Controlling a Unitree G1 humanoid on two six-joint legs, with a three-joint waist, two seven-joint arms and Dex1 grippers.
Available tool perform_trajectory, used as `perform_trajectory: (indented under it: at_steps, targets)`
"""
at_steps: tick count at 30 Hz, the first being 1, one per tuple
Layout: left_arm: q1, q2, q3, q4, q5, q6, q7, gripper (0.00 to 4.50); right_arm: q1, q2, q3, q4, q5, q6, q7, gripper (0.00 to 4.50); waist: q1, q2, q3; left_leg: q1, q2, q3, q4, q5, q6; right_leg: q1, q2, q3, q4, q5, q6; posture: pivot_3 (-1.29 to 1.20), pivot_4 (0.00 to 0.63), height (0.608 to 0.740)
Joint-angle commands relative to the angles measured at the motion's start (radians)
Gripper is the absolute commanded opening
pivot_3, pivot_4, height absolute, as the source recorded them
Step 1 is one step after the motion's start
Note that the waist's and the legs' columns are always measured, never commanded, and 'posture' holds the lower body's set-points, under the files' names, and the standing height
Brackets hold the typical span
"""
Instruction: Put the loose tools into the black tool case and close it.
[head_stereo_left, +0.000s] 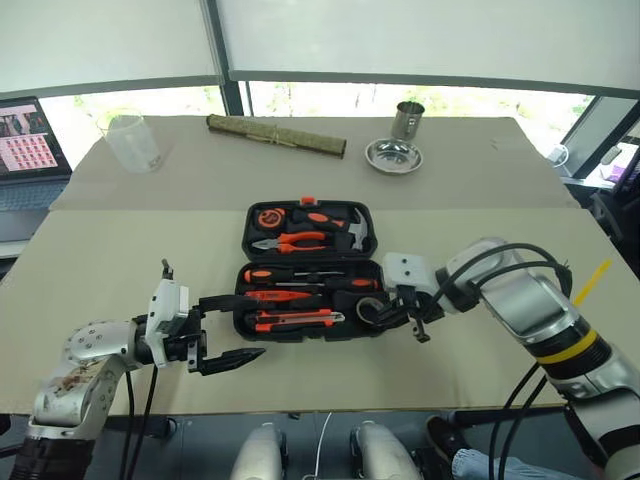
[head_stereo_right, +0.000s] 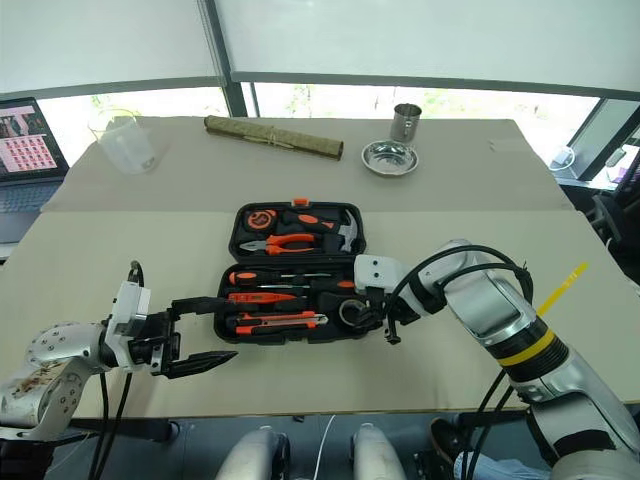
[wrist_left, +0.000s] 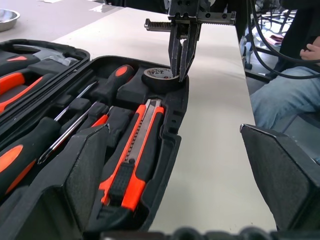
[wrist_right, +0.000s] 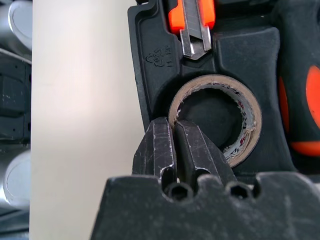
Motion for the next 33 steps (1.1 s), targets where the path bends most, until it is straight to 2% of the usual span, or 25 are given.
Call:
perform_trajectory:
  at_steps: [1, 3, 6, 10, 13, 14, 16, 20, 23, 28, 33]
  targets:
    - [-0.017, 0.014, 0.017, -0.01, -0.003, -0.02, -0.002, 4.5, -0.017, 0.009, -0.029, -0.017, 0.04, -0.021, 0.019, 0.78, 0.0, 0.0, 0.0, 0.0, 0.0, 0.0, 0.0, 0.0, 0.0, 0.0, 0.0, 0.0, 0.0, 0.0, 0.0, 0.0, 0.15, 0.74]
    - [-0.019, 0.017, 0.024, -0.003, -0.002, -0.018, 0.003, 4.5, -0.026, 0.035, -0.055, -0.001, 0.061, -0.059, 0.011, 1.3, -0.002, -0.001, 0.0, 0.0, 0.0, 0.0, 0.0, 0.0, 0.0, 0.0, 0.0, 0.0, 0.0, 0.0, 0.0, 0.0, 0.15, 0.74]
    - [-0.01, 0.044, 0.062, 0.005, -0.016, 0.061, 0.057, 4.5, -0.037, 0.016, -0.135, 0.033, 0.155, -0.115, 0.105, 2.33, -0.005, -0.001, 0.0, 0.0, 0.001, 0.0, -0.001, 0.0, 0.0, -0.001, 0.001, 0.0, 0.0, 0.0, 0.0, 0.0, 0.15, 0.74]
    - [-0.022, 0.046, 0.118, 0.024, -0.055, 0.173, 0.162, 4.5, -0.034, -0.008, -0.218, 0.129, 0.203, -0.208, 0.141, 2.33, -0.004, -0.002, 0.001, 0.0, 0.001, -0.001, 0.0, 0.0, 0.0, 0.0, 0.0, 0.0, 0.0, 0.0, 0.0, 0.0, 0.15, 0.74]
    - [-0.105, 0.007, 0.163, 0.099, -0.022, 0.217, 0.342, 3.81, -0.04, 0.01, -0.318, 0.287, 0.198, -0.286, 0.053, 2.4, 0.0, -0.002, 0.001, 0.001, 0.001, -0.001, 0.0, 0.0, 0.0, 0.001, 0.0, 0.0, 0.0, 0.0, 0.0, 0.0, 0.15, 0.74]
    - [-0.134, -0.008, 0.172, 0.123, -0.015, 0.232, 0.399, 3.4, -0.041, 0.016, -0.333, 0.339, 0.171, -0.329, 0.008, 1.89, 0.002, -0.003, 0.001, 0.001, 0.0, -0.001, 0.0, 0.0, 0.0, 0.001, 0.0, 0.0, 0.0, 0.0, 0.0, 0.0, 0.15, 0.74]
    - [-0.18, -0.033, 0.166, 0.162, 0.011, 0.259, 0.485, 2.7, -0.039, 0.033, -0.338, 0.438, 0.096, -0.47, -0.086, 1.4, 0.0, -0.004, 0.001, 0.001, 0.0, -0.001, 0.0, 0.0, 0.0, 0.001, 0.0, -0.001, 0.0, 0.001, 0.0, 0.0, 0.15, 0.74]
    - [-0.251, -0.064, 0.095, 0.228, 0.087, 0.27, 0.558, 1.21, -0.062, 0.108, -0.327, 0.629, -0.01, -0.654, -0.276, 0.03, -0.01, -0.004, 0.001, 0.0, 0.0, 0.0, -0.001, 0.0, -0.001, -0.001, 0.0, 0.001, 0.0, 0.001, 0.0, 0.0, 0.15, 0.74]
    - [-0.323, -0.092, 0.048, 0.294, 0.14, 0.265, 0.596, 0.11, -0.083, 0.156, -0.292, 0.789, -0.1, -0.822, -0.372, 0.0, -0.009, -0.004, 0.001, 0.0, 0.0, 0.001, -0.002, 0.001, -0.001, -0.001, 0.0, 0.001, 0.0, 0.002, 0.0, 0.0, 0.15, 0.74]
    - [-0.396, -0.118, -0.05, 0.369, 0.172, 0.293, 0.545, 0.02, -0.117, 0.244, -0.287, 0.9, -0.117, -0.912, -0.41, 0.0, -0.011, -0.004, 0.001, -0.001, 0.0, 0.001, -0.002, 0.001, -0.002, -0.002, 0.0, 0.002, 0.0, 0.002, 0.0, 0.0, 0.15, 0.74]
    - [-0.447, -0.15, -0.125, 0.414, 0.205, 0.294, 0.506, 0.02, -0.069, 0.272, -0.272, 0.812, -0.082, -0.881, -0.32, 0.0, -0.009, -0.004, 0.001, -0.001, 0.0, 0.001, -0.002, 0.001, -0.002, -0.001, 0.0, 0.001, 0.001, 0.002, 0.0, 0.0, 0.15, 0.74]
